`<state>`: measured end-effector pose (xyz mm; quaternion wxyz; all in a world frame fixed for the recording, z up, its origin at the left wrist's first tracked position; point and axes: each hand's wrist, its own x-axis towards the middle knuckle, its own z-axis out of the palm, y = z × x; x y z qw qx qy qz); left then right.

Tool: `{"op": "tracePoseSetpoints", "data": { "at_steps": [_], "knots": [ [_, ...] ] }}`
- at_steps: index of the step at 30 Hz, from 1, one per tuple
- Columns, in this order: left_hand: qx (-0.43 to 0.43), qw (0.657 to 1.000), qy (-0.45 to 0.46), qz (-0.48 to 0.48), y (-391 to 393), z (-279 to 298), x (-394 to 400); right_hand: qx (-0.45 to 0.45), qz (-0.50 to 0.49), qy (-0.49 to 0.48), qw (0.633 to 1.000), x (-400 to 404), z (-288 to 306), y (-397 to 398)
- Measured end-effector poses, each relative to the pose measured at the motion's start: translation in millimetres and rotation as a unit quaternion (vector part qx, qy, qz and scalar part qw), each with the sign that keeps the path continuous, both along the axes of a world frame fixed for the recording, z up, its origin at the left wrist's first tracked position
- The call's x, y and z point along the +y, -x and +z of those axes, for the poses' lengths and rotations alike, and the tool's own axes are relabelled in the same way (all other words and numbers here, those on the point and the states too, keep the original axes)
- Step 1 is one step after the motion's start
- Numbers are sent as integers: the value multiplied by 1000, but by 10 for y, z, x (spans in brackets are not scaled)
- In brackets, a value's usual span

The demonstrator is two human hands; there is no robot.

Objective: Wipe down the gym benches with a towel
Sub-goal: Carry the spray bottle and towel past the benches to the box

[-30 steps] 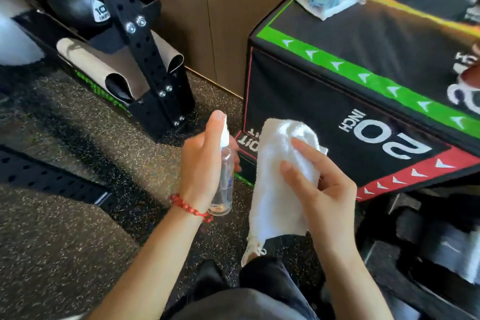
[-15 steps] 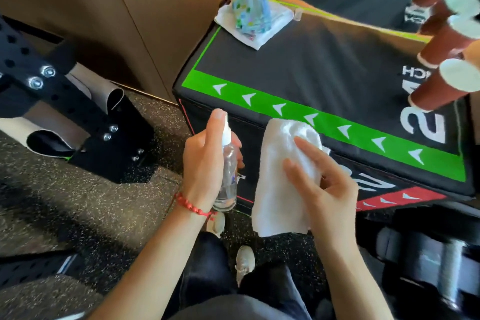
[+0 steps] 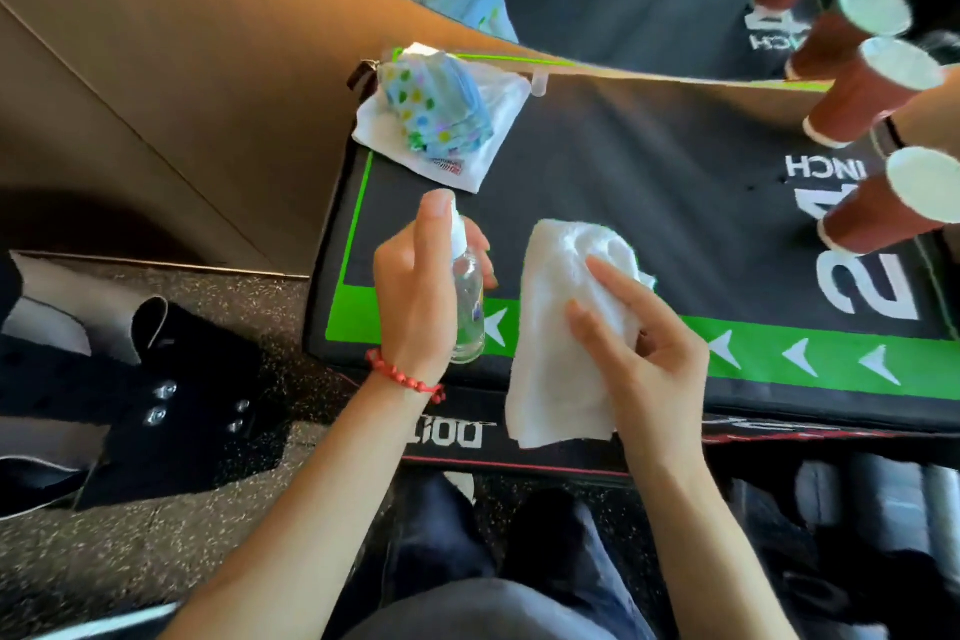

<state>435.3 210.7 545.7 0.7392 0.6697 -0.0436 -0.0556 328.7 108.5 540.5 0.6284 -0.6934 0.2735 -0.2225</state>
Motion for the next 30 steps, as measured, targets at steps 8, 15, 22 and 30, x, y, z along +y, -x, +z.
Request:
{"op": "tracePoseSetpoints", "data": {
  "at_steps": [8,15,22,30],
  "knots": [
    [-72,997,26,-1,-457,-187,-162,12,-23,-2,1000,-121,-194,-477],
    [-124,992,11,-8,-532,-369,-218,62,-25,12,998,-226,-381,-697],
    [-164,986,-10,-23,-498,-399,-206,172,-19,174,970,-177,-548,-694],
    [-155,987,-47,-21,-450,-421,-148,205,-34,365,908,-63,-555,-658]
  ]
}}
